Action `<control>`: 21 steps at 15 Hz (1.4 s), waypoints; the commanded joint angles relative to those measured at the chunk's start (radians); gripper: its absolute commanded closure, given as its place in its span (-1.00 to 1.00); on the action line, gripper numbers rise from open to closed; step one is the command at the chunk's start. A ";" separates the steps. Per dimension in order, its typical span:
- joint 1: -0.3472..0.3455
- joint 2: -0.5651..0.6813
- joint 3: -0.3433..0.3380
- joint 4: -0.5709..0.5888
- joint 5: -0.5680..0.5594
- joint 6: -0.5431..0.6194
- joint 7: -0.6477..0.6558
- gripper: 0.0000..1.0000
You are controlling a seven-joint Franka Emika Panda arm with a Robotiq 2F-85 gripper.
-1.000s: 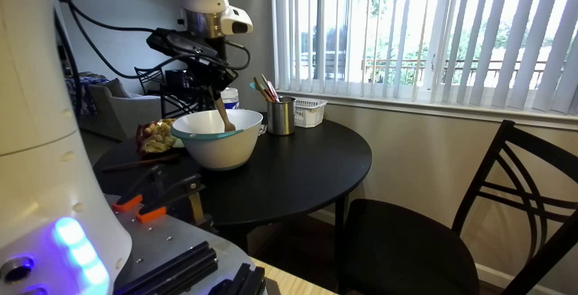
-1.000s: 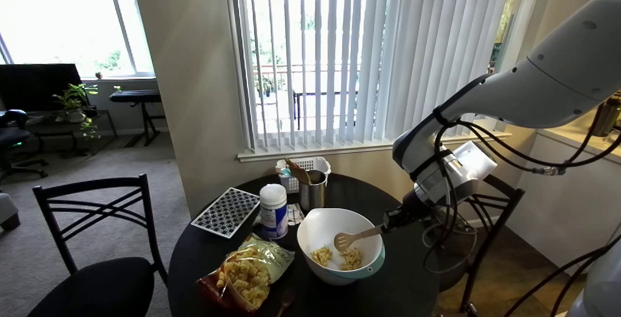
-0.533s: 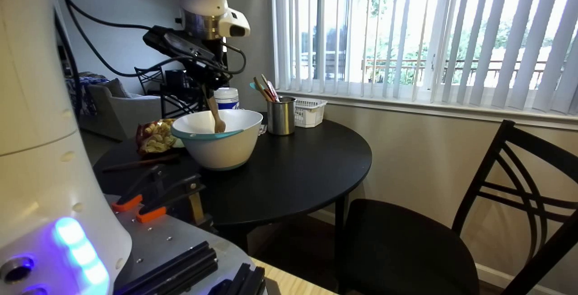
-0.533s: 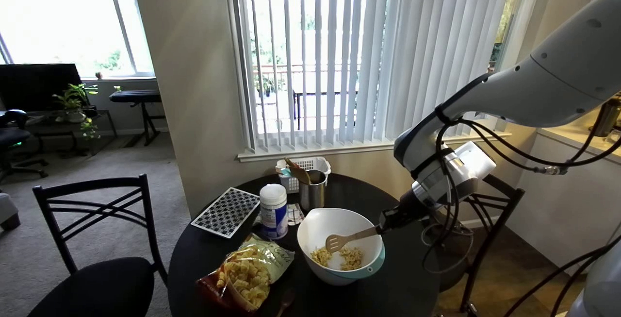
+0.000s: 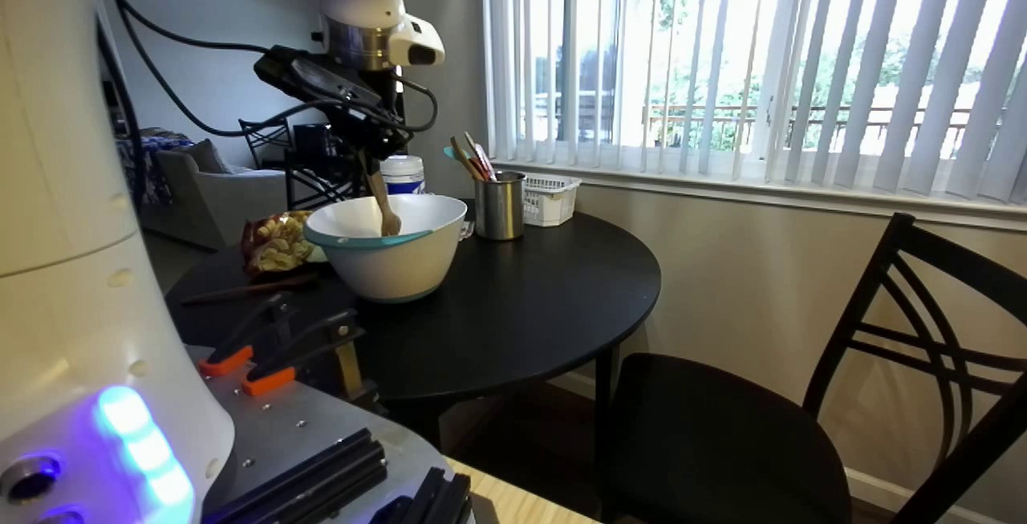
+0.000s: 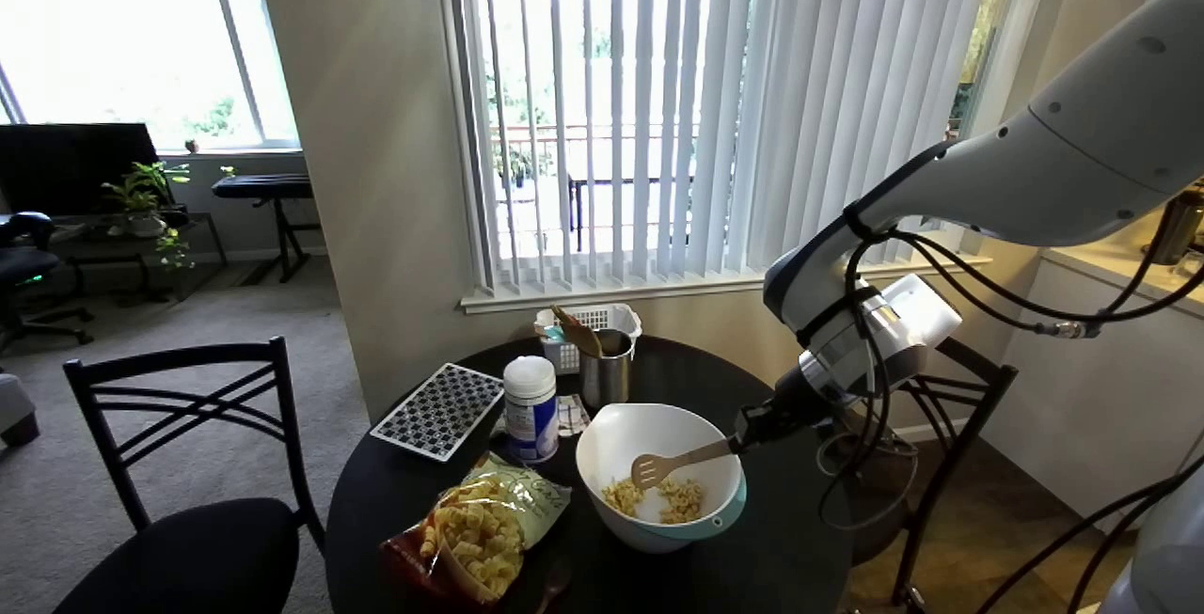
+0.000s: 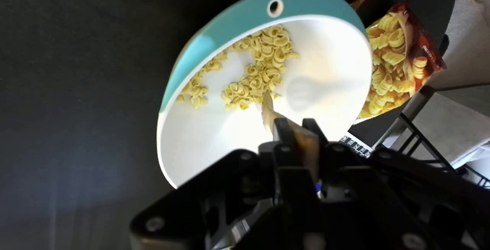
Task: Mix the substance in the white bowl with the wooden spoon in the white bowl
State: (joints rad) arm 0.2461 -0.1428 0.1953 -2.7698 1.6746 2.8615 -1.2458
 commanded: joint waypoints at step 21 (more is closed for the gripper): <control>0.514 0.282 -0.503 -0.014 -0.911 0.478 0.107 0.94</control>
State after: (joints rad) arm 0.6569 0.1144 -0.1965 -2.7709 0.7758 3.2877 -1.0277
